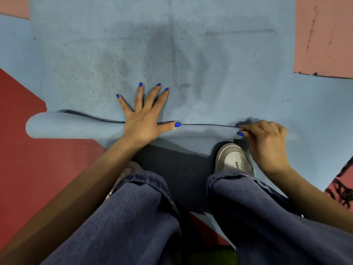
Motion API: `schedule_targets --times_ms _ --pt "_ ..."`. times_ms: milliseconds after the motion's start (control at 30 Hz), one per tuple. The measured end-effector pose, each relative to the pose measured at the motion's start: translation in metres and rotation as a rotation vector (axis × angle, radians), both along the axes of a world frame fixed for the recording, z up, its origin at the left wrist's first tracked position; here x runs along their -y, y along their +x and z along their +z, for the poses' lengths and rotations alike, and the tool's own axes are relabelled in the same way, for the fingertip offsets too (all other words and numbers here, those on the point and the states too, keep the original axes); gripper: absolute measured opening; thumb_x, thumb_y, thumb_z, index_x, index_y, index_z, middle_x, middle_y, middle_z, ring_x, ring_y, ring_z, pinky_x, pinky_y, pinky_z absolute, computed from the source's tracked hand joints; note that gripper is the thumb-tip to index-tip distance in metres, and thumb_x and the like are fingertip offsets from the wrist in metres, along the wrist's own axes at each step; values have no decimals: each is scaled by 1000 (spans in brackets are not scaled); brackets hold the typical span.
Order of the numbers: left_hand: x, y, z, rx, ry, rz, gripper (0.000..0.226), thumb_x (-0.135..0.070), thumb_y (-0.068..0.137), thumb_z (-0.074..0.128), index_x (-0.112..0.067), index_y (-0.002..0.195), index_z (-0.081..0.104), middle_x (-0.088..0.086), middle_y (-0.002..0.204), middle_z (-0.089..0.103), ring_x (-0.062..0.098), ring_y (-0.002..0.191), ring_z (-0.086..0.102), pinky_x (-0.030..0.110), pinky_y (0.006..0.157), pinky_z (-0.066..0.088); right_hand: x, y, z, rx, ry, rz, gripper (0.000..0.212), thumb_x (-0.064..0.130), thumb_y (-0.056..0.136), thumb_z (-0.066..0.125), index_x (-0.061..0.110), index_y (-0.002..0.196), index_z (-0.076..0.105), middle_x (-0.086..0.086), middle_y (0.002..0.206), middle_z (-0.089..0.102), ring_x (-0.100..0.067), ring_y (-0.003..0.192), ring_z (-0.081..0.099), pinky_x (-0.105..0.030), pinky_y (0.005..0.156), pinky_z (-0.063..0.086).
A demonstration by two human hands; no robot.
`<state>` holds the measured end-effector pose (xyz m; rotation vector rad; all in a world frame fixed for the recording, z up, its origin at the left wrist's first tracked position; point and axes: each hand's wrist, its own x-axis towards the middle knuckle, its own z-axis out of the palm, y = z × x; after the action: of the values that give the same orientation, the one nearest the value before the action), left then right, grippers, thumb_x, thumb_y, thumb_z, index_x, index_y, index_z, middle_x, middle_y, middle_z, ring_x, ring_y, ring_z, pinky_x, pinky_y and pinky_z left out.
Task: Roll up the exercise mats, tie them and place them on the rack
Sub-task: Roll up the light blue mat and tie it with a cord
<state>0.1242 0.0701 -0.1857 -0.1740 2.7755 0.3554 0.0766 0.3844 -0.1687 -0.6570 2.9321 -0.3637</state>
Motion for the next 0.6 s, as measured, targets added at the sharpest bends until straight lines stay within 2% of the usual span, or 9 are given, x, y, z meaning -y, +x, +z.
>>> schedule_targets --times_ms 67,167,267,367,467,533,600 --pt "1 1 -1 -3 3 -2 101 -87 69 24 -31 152 15 -8 159 12 30 147 -6 77 98 -10 2 3 -3 83 -49 -55 37 32 93 41 11 97 71 -10 88 64 -34 80 58 -35 79 27" --pt "2 -1 0 -24 8 -16 101 -86 69 25 -29 152 20 -5 159 16 31 147 -6 76 98 -11 -1 -11 -3 199 -121 14 45 36 94 36 0 92 64 -17 84 59 -37 75 56 -37 72 34" --pt "4 -3 -3 -52 18 -28 101 -87 69 26 -27 150 28 0 158 20 35 147 -2 78 98 -8 -1 -28 -4 283 -163 29 54 50 94 38 -2 85 55 -17 84 53 -33 72 51 -36 64 39" --pt "5 -3 -4 -82 26 -53 101 -89 71 23 -24 148 33 4 157 25 38 146 3 79 97 -5 -3 -32 -12 165 -168 52 62 56 93 37 -2 78 55 -14 86 46 -29 72 48 -33 62 42" --pt "7 -4 -6 -116 44 -74 100 -88 73 23 -23 147 36 6 156 26 38 146 4 79 98 -5 -6 -32 -20 -58 -54 101 60 51 98 32 2 74 58 -17 82 51 -32 71 48 -37 65 37" --pt "9 -5 -7 -151 55 -87 97 -87 74 26 -22 146 37 7 156 27 37 146 5 78 99 -5 -7 -33 -24 -158 9 107 52 50 98 33 8 83 60 -17 84 54 -31 76 46 -40 74 28" --pt "11 -5 -9 -227 76 -125 91 -82 77 35 -21 145 37 9 153 31 35 145 9 76 102 -2 -8 -35 -28 -173 2 77 48 52 97 35 10 101 58 -22 97 57 -31 94 43 -43 87 28"
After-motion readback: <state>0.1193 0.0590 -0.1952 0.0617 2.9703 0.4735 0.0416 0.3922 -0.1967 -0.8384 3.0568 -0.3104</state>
